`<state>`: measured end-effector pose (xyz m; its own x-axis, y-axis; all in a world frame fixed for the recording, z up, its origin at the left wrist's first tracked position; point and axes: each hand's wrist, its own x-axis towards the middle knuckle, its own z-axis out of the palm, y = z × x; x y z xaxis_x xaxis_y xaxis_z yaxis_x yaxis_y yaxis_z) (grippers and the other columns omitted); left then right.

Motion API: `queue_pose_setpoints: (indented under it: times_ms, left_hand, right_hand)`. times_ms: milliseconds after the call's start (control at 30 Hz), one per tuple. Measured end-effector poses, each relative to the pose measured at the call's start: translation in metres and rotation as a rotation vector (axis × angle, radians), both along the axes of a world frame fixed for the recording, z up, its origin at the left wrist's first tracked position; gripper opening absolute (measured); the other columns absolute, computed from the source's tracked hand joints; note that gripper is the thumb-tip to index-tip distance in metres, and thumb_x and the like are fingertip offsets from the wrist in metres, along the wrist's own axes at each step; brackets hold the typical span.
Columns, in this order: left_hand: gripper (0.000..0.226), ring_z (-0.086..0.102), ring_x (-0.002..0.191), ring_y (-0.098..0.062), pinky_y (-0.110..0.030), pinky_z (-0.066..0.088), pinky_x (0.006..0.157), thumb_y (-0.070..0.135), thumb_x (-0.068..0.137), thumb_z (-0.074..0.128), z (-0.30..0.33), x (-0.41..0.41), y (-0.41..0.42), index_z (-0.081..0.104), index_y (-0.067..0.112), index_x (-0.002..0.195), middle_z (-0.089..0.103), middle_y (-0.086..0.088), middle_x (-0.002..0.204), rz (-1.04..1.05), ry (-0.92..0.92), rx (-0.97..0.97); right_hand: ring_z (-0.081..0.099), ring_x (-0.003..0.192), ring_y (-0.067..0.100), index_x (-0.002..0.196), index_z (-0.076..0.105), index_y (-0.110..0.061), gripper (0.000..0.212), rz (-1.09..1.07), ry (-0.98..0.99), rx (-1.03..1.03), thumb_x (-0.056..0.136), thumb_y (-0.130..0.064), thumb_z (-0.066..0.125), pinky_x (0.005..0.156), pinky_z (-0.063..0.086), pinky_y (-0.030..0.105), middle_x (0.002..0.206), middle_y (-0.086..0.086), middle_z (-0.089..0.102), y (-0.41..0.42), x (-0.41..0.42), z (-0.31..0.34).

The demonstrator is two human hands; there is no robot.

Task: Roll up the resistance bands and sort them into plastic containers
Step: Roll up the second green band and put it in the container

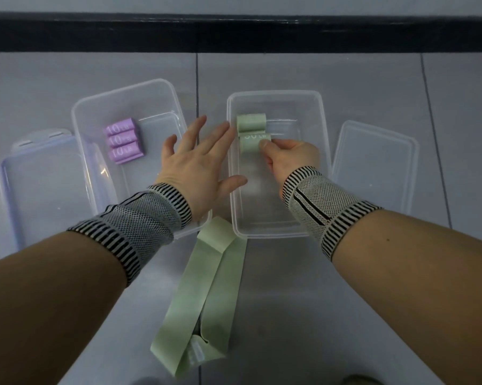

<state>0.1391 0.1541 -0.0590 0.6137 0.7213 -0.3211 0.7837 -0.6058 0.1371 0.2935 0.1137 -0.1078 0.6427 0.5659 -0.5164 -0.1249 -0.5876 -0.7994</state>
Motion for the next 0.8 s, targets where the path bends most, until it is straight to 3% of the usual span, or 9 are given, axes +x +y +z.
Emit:
queue_pose_setpoints:
  times_ms: [200,333,667,800]
  left_hand:
    - [0.082,-0.014,0.144,-0.018,-0.055,0.005,0.115,0.067,0.084,0.027,-0.003,0.000,0.000,-0.003,0.028,0.150,-0.003,0.014,0.158,-0.005,0.001,-0.031]
    - [0.082,-0.015,0.144,-0.018,-0.056,0.005,0.114,0.067,0.084,0.027,-0.004,-0.001,0.000,-0.004,0.028,0.150,-0.004,0.016,0.157,0.002,-0.021,-0.044]
    - [0.082,-0.017,0.144,-0.017,-0.056,0.004,0.115,0.066,0.084,0.027,-0.006,-0.004,0.000,-0.005,0.029,0.150,-0.005,0.017,0.157,0.008,-0.036,-0.063]
    - [0.081,-0.017,0.144,-0.017,-0.056,0.004,0.114,0.066,0.085,0.027,-0.005,-0.003,0.000,-0.005,0.029,0.150,-0.004,0.016,0.157,0.009,-0.037,-0.061]
  right_hand:
    - [0.068,0.083,0.016,0.099,0.073,-0.015,0.025,0.075,-0.119,-0.061,0.083,-0.033,0.070,0.083,0.055,0.032,0.091,0.001,0.073,0.008,-0.005,-0.001]
    - [0.063,0.076,0.014,0.102,0.073,-0.012,0.026,0.105,-0.209,-0.067,0.086,-0.032,0.067,0.072,0.047,0.023,0.087,0.001,0.070,0.010,-0.008,0.003]
    - [0.067,0.080,0.016,0.097,0.073,-0.013,0.026,0.085,-0.213,-0.092,0.084,-0.035,0.068,0.072,0.049,0.023,0.088,0.002,0.072,0.008,-0.009,-0.005]
    - [0.063,0.079,0.018,0.097,0.072,-0.014,0.031,0.230,-0.410,-0.153,0.091,-0.040,0.056,0.073,0.049,0.027,0.086,0.001,0.069,0.012,-0.009,-0.008]
